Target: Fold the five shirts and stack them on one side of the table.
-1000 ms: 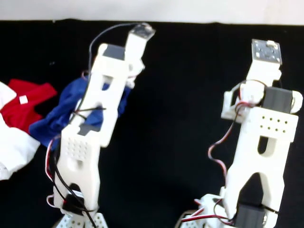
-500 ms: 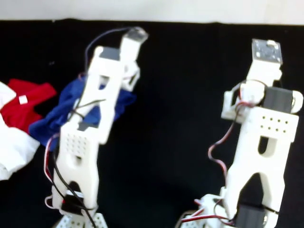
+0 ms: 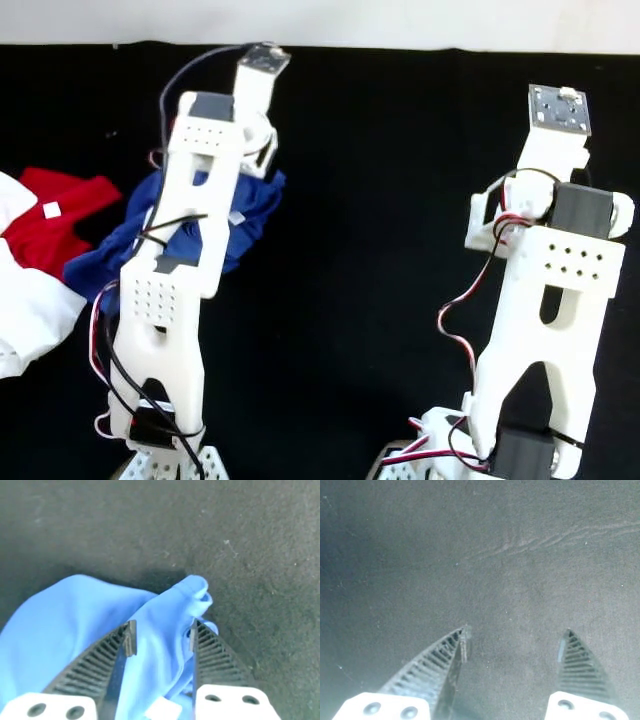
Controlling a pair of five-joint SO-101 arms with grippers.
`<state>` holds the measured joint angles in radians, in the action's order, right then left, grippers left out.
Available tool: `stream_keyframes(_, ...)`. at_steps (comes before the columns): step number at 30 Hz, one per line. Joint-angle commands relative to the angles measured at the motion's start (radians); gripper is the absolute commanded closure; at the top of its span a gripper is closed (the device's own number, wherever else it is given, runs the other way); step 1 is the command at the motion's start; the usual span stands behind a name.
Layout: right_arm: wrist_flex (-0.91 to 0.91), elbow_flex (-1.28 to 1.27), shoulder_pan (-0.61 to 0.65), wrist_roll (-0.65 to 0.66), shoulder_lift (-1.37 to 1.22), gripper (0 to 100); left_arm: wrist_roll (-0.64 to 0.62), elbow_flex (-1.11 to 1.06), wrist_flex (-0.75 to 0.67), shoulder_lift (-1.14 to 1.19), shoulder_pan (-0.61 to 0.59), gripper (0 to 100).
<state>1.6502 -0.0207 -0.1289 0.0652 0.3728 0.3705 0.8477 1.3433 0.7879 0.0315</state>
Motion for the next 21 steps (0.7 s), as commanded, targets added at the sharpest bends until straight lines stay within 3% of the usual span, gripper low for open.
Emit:
stream_keyframes(1,0.004,0.038,0.007,-0.002,0.002,72.4,-0.008,0.077,0.063,-0.033,-0.027,82)
stream_keyframes(8,0.004,0.038,0.008,-0.008,0.002,72.4,-0.006,-0.099,0.018,-0.031,-0.047,82)
stream_keyframes(14,0.007,0.038,0.008,-0.008,0.002,72.4,-0.008,-0.202,0.006,-0.035,0.028,82)
stream_keyframes(21,0.01,0.038,0.008,-0.008,0.002,72.4,-0.008,-0.197,0.187,-0.041,0.176,82)
